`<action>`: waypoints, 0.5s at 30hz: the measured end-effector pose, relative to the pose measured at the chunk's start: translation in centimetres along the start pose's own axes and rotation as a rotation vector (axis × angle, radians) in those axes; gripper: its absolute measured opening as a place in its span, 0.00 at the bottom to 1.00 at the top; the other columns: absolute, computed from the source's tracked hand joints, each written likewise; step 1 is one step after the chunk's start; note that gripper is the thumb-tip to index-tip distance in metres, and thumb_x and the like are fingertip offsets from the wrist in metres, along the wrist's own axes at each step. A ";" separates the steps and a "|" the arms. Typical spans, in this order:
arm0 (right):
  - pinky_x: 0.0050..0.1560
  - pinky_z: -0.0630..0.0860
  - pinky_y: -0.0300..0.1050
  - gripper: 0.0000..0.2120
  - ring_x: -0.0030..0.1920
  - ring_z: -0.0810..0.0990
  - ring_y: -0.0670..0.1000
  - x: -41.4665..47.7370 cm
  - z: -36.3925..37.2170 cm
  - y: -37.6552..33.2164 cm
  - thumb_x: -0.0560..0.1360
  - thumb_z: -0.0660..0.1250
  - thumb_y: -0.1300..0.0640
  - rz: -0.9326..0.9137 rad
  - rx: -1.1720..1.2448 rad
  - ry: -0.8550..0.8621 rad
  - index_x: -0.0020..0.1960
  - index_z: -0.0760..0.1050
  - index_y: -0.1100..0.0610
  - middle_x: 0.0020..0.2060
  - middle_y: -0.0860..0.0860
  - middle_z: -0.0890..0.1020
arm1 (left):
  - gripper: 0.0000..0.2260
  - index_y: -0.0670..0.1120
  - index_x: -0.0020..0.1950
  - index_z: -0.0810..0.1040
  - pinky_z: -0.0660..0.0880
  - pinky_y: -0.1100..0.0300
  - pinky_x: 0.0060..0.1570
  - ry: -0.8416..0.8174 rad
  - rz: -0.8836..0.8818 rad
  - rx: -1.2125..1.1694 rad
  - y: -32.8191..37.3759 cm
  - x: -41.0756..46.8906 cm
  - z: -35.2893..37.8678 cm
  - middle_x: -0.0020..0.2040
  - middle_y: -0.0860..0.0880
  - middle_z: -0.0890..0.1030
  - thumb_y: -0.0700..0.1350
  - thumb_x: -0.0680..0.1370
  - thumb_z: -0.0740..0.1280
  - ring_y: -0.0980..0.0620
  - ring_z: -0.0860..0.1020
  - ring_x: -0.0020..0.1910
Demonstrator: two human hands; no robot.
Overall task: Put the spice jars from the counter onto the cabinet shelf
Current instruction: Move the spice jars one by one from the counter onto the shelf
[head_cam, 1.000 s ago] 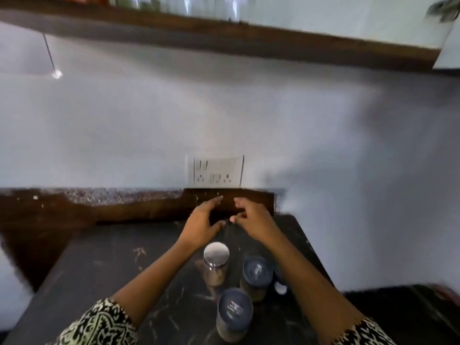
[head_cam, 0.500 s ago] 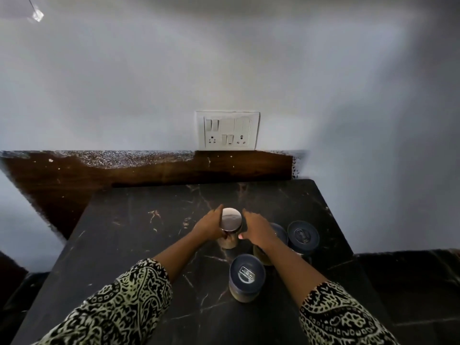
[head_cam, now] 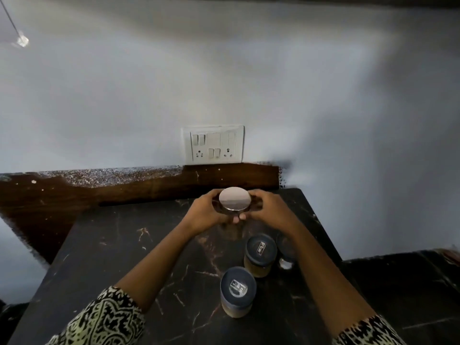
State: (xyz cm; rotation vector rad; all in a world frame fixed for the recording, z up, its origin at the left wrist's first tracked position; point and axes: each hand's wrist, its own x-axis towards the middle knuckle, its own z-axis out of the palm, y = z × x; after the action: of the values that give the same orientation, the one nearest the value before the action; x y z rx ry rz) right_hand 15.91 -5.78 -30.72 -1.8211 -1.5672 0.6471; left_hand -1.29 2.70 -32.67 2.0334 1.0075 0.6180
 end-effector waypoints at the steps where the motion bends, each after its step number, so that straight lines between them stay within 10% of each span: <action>1: 0.51 0.73 0.33 0.30 0.54 0.78 0.45 -0.7 -1.5 -1.0 0.65 0.77 0.54 -0.012 0.050 0.040 0.65 0.71 0.54 0.55 0.46 0.80 | 0.34 0.49 0.67 0.71 0.72 0.68 0.48 0.008 0.023 -0.072 1.6 -0.3 -0.8 0.58 0.53 0.78 0.48 0.64 0.79 0.55 0.76 0.56; 9: 0.46 0.74 0.30 0.17 0.51 0.80 0.41 -4.9 -10.5 -8.9 0.71 0.71 0.52 -0.240 0.311 0.387 0.60 0.78 0.50 0.51 0.44 0.82 | 0.22 0.51 0.55 0.80 0.79 0.56 0.51 0.169 0.258 -0.529 14.2 -1.6 -5.4 0.51 0.52 0.84 0.50 0.63 0.78 0.53 0.82 0.52; 15: 0.42 0.74 0.23 0.25 0.54 0.76 0.35 -6.9 -13.1 -12.6 0.69 0.72 0.53 -0.384 0.385 0.435 0.63 0.69 0.41 0.57 0.39 0.76 | 0.16 0.49 0.55 0.80 0.78 0.67 0.38 0.180 0.384 -0.679 20.2 -2.3 -7.3 0.46 0.53 0.84 0.49 0.68 0.71 0.60 0.82 0.43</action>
State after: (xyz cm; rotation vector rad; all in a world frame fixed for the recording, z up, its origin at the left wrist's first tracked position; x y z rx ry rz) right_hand 15.80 -13.50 -12.88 -1.2283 -1.3332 0.3147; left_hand 1.30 -3.99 -12.30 1.5716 0.4015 1.1799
